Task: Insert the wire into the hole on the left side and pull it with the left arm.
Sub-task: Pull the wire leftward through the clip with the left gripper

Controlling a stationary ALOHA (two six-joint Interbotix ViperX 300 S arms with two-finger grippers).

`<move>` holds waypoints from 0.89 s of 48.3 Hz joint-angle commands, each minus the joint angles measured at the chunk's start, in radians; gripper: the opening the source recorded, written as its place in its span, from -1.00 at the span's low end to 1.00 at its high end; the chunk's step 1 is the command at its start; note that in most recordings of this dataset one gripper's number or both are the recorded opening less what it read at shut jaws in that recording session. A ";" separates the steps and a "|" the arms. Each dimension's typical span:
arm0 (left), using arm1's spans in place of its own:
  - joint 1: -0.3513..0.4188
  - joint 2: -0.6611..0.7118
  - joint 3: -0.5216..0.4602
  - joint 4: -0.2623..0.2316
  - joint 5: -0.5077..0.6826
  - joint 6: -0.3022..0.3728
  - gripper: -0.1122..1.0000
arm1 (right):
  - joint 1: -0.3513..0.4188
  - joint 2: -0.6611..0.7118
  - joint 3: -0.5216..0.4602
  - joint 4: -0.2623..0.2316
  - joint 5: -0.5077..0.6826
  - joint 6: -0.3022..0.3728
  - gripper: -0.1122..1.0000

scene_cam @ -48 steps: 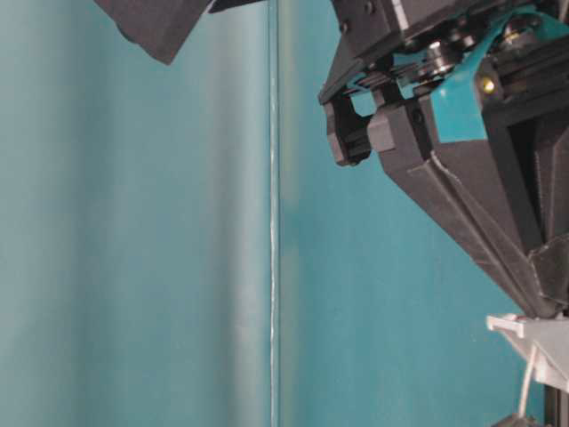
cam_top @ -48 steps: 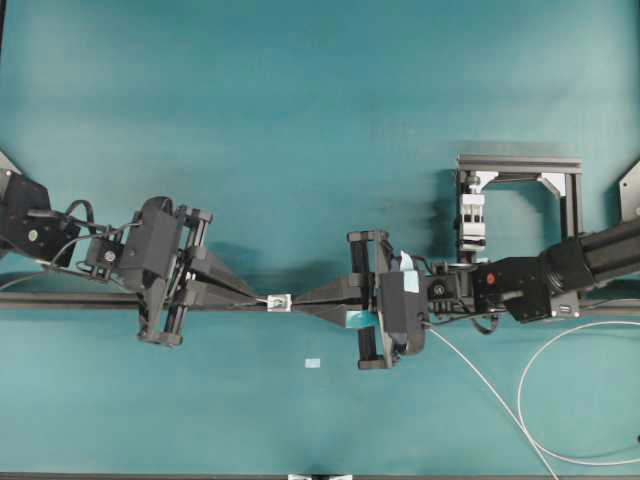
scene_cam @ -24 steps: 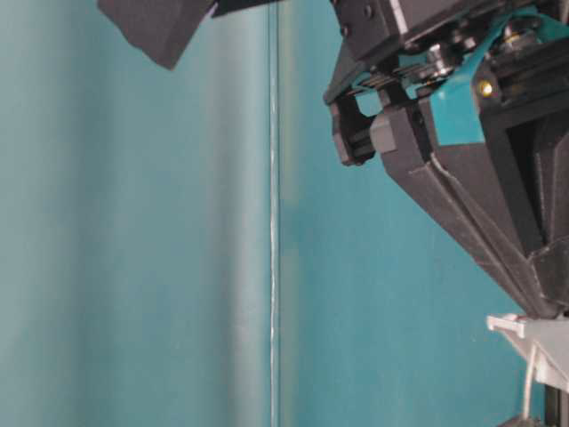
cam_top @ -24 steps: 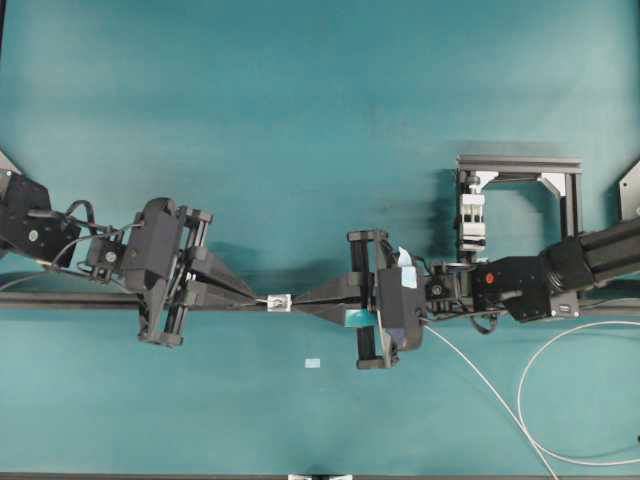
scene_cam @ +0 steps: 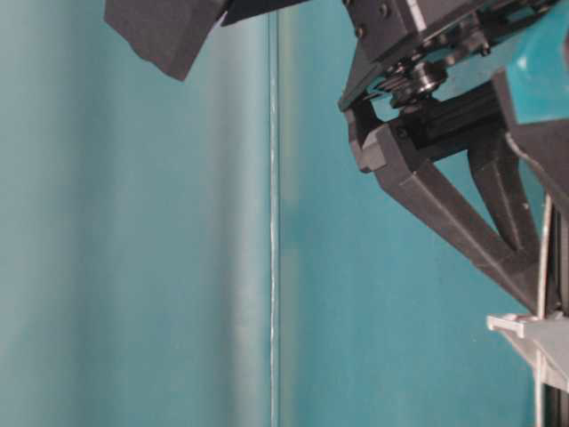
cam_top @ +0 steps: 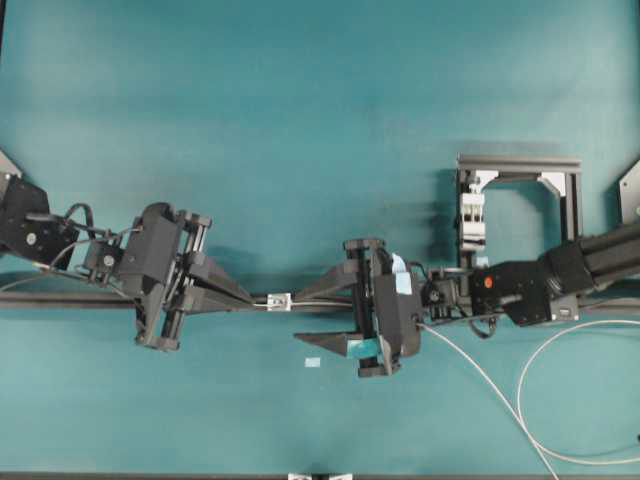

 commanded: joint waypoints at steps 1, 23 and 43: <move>-0.014 -0.046 0.009 0.002 0.011 0.002 -0.98 | -0.006 -0.014 -0.012 0.003 -0.002 0.003 0.43; -0.040 -0.247 0.118 0.002 0.190 0.000 -0.98 | -0.006 -0.031 -0.003 0.003 0.005 0.003 0.43; -0.048 -0.396 0.219 -0.002 0.308 -0.060 -0.98 | -0.006 -0.031 -0.003 0.003 0.005 0.003 0.43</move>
